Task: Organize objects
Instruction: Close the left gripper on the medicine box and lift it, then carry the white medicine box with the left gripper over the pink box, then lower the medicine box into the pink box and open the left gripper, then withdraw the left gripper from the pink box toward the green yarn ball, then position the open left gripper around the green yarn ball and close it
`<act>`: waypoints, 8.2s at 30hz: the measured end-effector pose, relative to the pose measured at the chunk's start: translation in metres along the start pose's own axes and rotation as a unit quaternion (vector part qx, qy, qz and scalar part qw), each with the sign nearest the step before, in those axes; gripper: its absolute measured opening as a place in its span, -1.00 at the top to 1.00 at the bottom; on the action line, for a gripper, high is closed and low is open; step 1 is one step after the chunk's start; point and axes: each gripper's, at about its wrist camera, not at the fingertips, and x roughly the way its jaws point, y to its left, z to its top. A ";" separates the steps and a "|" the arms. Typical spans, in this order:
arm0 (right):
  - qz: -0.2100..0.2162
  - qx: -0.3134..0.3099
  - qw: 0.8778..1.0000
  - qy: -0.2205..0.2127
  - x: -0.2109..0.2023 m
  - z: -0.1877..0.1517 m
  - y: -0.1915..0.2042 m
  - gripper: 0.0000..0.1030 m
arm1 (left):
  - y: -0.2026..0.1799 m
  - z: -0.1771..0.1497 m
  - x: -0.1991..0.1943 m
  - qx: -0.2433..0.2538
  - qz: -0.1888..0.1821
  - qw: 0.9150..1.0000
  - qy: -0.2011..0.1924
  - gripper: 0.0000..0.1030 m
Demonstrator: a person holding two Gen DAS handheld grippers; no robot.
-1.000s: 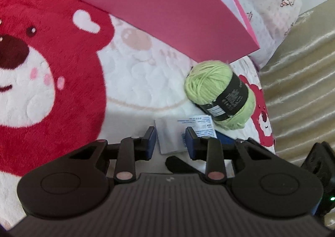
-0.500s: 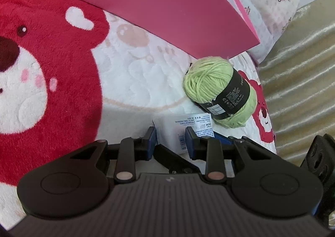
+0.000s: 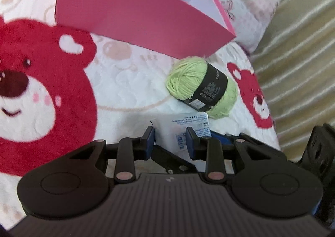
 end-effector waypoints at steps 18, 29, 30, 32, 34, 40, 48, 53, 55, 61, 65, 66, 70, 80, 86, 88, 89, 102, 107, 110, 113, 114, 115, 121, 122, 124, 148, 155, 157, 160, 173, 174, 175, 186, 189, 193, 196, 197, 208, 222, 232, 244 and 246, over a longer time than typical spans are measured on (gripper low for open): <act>0.021 0.009 1.000 0.005 -0.054 0.016 0.017 -0.65 | -0.037 0.000 -0.055 0.018 0.015 1.000 0.008 0.39; 0.041 -0.024 0.999 0.001 -0.079 0.027 0.034 -0.72 | -0.045 0.005 -0.081 0.010 0.026 0.999 0.022 0.34; 0.042 -0.023 0.999 0.001 -0.080 0.027 0.035 -0.72 | -0.045 0.005 -0.083 0.008 0.028 0.999 0.022 0.34; 0.046 -0.024 0.999 0.002 -0.082 0.028 0.036 -0.72 | -0.046 0.006 -0.086 0.004 0.030 0.999 0.022 0.34; 0.051 -0.021 0.998 0.003 -0.084 0.030 0.037 -0.73 | -0.047 0.008 -0.091 0.002 0.032 0.999 0.022 0.34; 0.066 -0.021 0.998 -0.005 -0.094 0.041 0.042 -0.74 | -0.060 0.016 -0.112 0.021 0.054 0.998 0.005 0.31; 0.082 -0.030 0.996 -0.026 -0.106 0.056 0.045 -0.75 | -0.076 0.028 -0.128 0.032 0.063 0.997 -0.015 0.30; 0.092 -0.039 0.994 -0.035 -0.113 0.069 0.039 -0.79 | -0.087 0.036 -0.131 0.045 0.061 0.997 -0.027 0.28; 0.092 -0.045 0.994 -0.039 -0.115 0.073 0.036 -0.80 | -0.088 0.038 -0.129 0.036 0.060 0.997 -0.030 0.27; 0.082 -0.054 0.994 -0.046 -0.118 0.078 0.032 -0.81 | -0.095 0.042 -0.127 0.036 0.056 0.997 -0.035 0.27; 0.081 -0.056 0.993 -0.062 -0.126 0.079 0.030 -0.81 | -0.102 0.045 -0.133 0.046 0.050 0.997 -0.039 0.25; 0.080 -0.060 0.993 -0.067 -0.128 0.079 0.030 -0.81 | -0.102 0.045 -0.134 0.043 0.046 0.997 -0.039 0.25; 0.076 -0.075 0.991 -0.077 -0.136 0.084 0.029 -0.79 | -0.104 0.050 -0.137 0.036 0.034 0.998 -0.039 0.25; 0.081 -0.090 0.991 -0.060 -0.158 0.130 0.023 -0.79 | -0.114 0.084 -0.162 0.041 -0.020 0.997 -0.060 0.25; 0.031 -0.157 0.984 -0.082 -0.173 0.149 0.039 -0.78 | -0.118 0.113 -0.164 0.047 -0.040 0.996 -0.062 0.18; 0.021 -0.164 0.983 -0.084 -0.173 0.156 0.043 -0.78 | -0.114 0.127 -0.158 0.043 -0.048 0.997 -0.052 0.17; 0.015 -0.172 0.981 -0.084 -0.172 0.161 0.044 -0.77 | -0.111 0.133 -0.156 0.039 -0.052 0.997 -0.047 0.17; 0.013 -0.217 0.974 -0.057 -0.105 0.226 0.056 -0.77 | -0.063 0.194 -0.103 0.002 -0.035 0.999 -0.026 0.17; 0.028 -0.195 0.980 -0.040 -0.064 0.227 0.043 -0.77 | -0.044 0.201 -0.070 -0.009 -0.021 1.000 -0.014 0.17; 0.036 -0.174 0.984 -0.024 -0.043 0.230 0.033 -0.78 | -0.034 0.207 -0.055 -0.016 -0.013 1.000 -0.013 0.17; 0.072 -0.158 0.985 0.003 -0.017 0.239 0.020 -0.84 | -0.017 0.219 -0.042 -0.030 -0.011 0.999 -0.030 0.16; 0.079 -0.146 0.986 0.006 -0.008 0.242 0.013 -0.84 | -0.009 0.223 -0.037 -0.046 -0.013 0.998 -0.034 0.16; 0.092 -0.120 0.988 0.011 0.002 0.246 0.004 -0.84 | -0.003 0.227 -0.032 -0.052 -0.009 0.998 -0.029 0.16; 0.131 -0.056 0.989 0.040 0.047 0.255 -0.018 -0.57 | 0.012 0.245 -0.004 -0.042 0.045 0.998 -0.031 0.16; 0.125 -0.053 0.989 0.051 0.055 0.256 -0.019 -0.44 | 0.014 0.246 0.000 -0.041 0.051 0.997 -0.033 0.16; 0.125 -0.035 0.989 0.066 0.068 0.256 -0.027 -0.29 | 0.019 0.248 0.010 -0.046 0.052 0.997 -0.028 0.16; 0.083 -0.018 0.980 0.179 0.147 0.244 -0.049 -0.04 | 0.041 0.227 0.069 -0.087 0.121 0.989 0.008 0.17; 0.039 -0.053 0.987 0.146 0.133 0.254 -0.046 -0.23 | 0.033 0.229 0.050 -0.048 0.130 0.990 -0.023 0.16; 0.047 -0.041 0.988 0.139 0.119 0.252 -0.051 -0.23 | 0.029 0.227 0.042 -0.035 0.125 0.991 -0.022 0.14; 0.060 -0.041 0.991 0.113 0.088 0.245 -0.055 -0.24 | 0.021 0.221 0.027 -0.017 0.118 0.993 -0.015 0.14; 0.043 -0.129 0.990 0.031 -0.031 0.219 -0.017 -0.34 | -0.026 0.194 -0.049 0.037 0.097 0.995 0.008 0.12; 0.046 -0.134 0.989 0.029 -0.038 0.217 -0.016 -0.34 | -0.029 0.191 -0.055 0.037 0.093 0.995 0.011 0.12; 0.048 -0.141 0.989 0.023 -0.045 0.214 -0.013 -0.34 | -0.034 0.187 -0.062 0.039 0.086 0.995 0.014 0.12; 0.058 -0.182 0.982 -0.009 -0.115 0.187 -0.002 -0.40 | -0.073 0.153 -0.108 0.062 0.067 0.996 0.017 0.12; 0.053 -0.179 0.982 -0.004 -0.131 0.181 -0.007 -0.40 | -0.079 0.145 -0.116 0.073 0.070 0.995 0.016 0.08; 0.057 -0.158 0.986 0.003 -0.146 0.175 -0.018 -0.43 | -0.085 0.134 -0.122 0.084 0.069 0.994 0.021 0.03; 0.058 -0.152 0.987 0.011 -0.152 0.169 -0.024 -0.49 | -0.086 0.125 -0.123 0.086 0.069 0.993 0.032 0.01; 0.059 -0.156 0.986 0.016 -0.153 0.167 -0.024 -0.54 | -0.085 0.123 -0.123 0.084 0.068 0.994 0.034 0.00; 0.061 -0.228 0.972 0.023 -0.162 0.148 -0.020 -0.73 | -0.089 0.098 -0.120 0.093 0.076 0.991 0.051 -0.19; 0.082 -0.225 0.970 0.043 -0.144 0.135 -0.044 -0.74 | -0.080 0.078 -0.081 0.046 0.101 0.992 0.067 -0.77; 0.082 -0.195 0.977 0.041 -0.117 0.132 -0.076 -0.73 | -0.068 0.066 -0.067 0.007 0.092 0.995 0.038 -0.98; 0.073 -0.163 0.982 0.055 -0.080 0.130 -0.110 -0.74 | -0.039 0.048 -0.011 -0.069 0.110 0.991 0.042 -0.99; 0.078 -0.175 0.980 0.062 -0.076 0.126 -0.109 -0.74 | -0.039 0.045 -0.001 -0.072 0.106 0.990 0.050 -0.99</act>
